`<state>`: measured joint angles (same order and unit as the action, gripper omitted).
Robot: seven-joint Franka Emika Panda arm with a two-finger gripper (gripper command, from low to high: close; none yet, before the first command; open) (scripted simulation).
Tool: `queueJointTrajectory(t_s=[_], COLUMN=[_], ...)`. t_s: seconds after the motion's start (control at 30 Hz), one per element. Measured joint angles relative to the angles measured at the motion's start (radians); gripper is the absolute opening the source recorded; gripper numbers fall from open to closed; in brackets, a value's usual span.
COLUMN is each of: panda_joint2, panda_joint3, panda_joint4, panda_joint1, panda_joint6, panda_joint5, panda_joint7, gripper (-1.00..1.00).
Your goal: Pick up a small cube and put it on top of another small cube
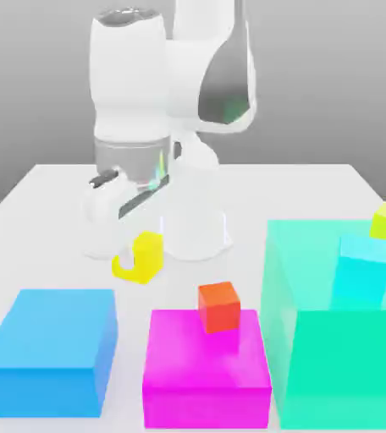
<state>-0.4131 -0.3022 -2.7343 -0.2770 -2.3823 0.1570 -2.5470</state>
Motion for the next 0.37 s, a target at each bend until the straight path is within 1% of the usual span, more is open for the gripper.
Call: queueJointTrajectory(t_s=[0.03,0.07,0.23,0.27,0.37], panda_joint2=[-0.017,-0.009,0.131,0.150,0.150], panda_joint3=[-0.023,-0.038,-0.077,-0.081,-0.081], panda_joint4=[-0.022,-0.038,-0.091,-0.096,-0.096], panda_joint1=[0.030,0.042,0.039,0.037,0.037], panda_joint6=[0.017,0.006,-0.174,-0.197,-0.198], panda_joint5=[0.024,0.034,0.025,0.023,0.023], panda_joint7=[-0.029,-0.047,-0.083,-0.085,-0.085], gripper=[-1.00,-1.00,-1.00,1.00,1.00])
